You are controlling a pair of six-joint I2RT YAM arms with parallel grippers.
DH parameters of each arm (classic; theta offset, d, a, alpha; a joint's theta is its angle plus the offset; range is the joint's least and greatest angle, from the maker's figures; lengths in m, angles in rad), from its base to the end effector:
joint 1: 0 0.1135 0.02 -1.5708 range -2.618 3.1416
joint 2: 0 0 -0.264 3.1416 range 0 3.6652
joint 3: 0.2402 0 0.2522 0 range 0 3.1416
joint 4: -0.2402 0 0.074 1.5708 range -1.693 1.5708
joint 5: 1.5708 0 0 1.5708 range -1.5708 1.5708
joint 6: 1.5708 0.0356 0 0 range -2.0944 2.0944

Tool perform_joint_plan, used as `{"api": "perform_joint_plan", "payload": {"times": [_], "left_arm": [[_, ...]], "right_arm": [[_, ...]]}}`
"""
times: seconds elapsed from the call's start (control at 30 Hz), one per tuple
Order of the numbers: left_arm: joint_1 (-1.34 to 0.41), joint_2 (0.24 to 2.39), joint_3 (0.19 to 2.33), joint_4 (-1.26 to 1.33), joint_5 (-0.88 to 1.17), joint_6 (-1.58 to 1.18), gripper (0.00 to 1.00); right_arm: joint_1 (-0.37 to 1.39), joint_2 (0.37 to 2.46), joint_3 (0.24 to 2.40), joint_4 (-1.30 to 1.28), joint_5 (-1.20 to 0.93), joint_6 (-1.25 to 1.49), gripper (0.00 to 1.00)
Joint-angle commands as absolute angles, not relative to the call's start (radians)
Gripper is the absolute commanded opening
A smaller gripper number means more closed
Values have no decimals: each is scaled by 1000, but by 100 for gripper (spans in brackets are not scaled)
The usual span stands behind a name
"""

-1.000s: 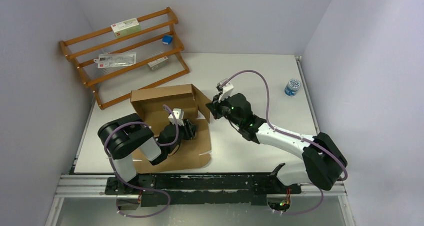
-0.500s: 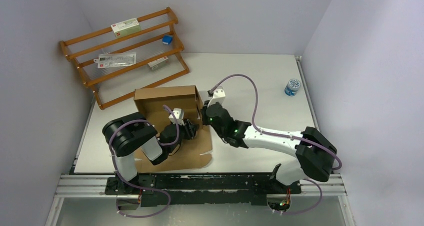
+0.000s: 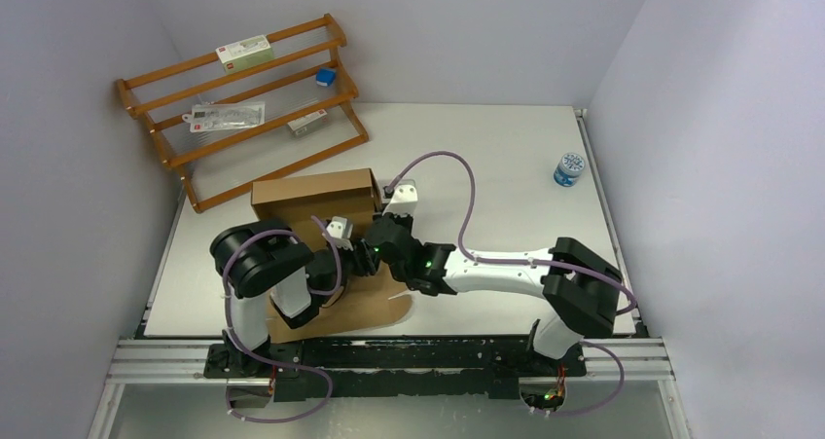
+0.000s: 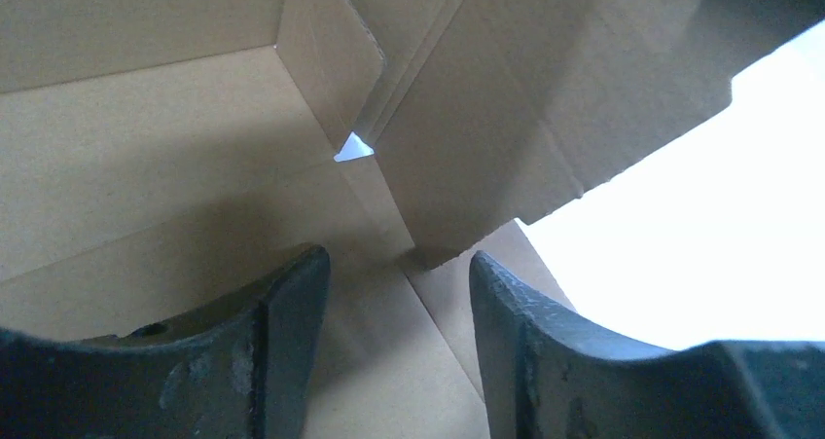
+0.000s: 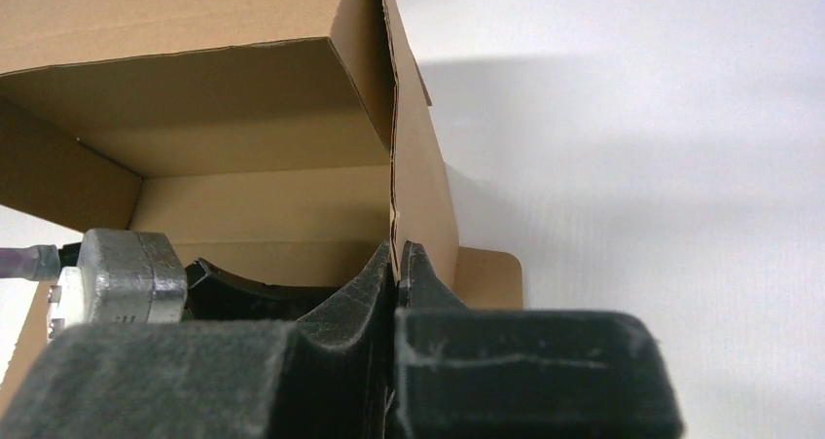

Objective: Fold the paper box

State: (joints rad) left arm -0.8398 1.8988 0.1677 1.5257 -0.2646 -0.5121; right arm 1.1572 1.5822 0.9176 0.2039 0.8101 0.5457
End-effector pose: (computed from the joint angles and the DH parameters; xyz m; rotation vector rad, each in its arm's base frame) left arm 0.1613 -0.1660 0.0899 0.1025 1.8268 -0.7365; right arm 0.1607 0.3020 0.2298 -0.0870 1.8943 0.3371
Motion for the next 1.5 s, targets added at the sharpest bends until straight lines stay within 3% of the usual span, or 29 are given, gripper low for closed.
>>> {"api": "perform_joint_plan", "payload": {"times": [0.0, 0.13, 0.4, 0.53, 0.73, 0.97, 1.1, 1.37, 1.47], "left_arm": [[-849, 1973, 118, 1772, -254, -481, 65], [-863, 2002, 125, 1823, -298, -467, 70], [-897, 1989, 180, 1805, -438, -429, 71], [-898, 2012, 190, 1830, -472, -435, 65], [-899, 2019, 198, 1831, -491, -447, 44], [-900, 2017, 201, 1830, -499, -457, 44], [-900, 2024, 202, 1830, -506, -462, 44], [-898, 2032, 211, 1814, -507, -474, 44], [-898, 2031, 217, 1799, -504, -479, 44]], "right_arm": [[1187, 1630, 955, 143, 903, 598, 1], [1199, 1640, 962, 135, 907, 612, 1], [1204, 1648, 975, 120, 887, 628, 1], [1204, 1650, 977, 118, 870, 634, 1], [1203, 1642, 979, 132, 838, 609, 6], [1204, 1650, 985, 145, 809, 592, 9], [1204, 1631, 986, 147, 788, 557, 21], [1194, 1507, 934, 216, 644, 294, 55], [1156, 1444, 907, 209, 554, 208, 58]]}}
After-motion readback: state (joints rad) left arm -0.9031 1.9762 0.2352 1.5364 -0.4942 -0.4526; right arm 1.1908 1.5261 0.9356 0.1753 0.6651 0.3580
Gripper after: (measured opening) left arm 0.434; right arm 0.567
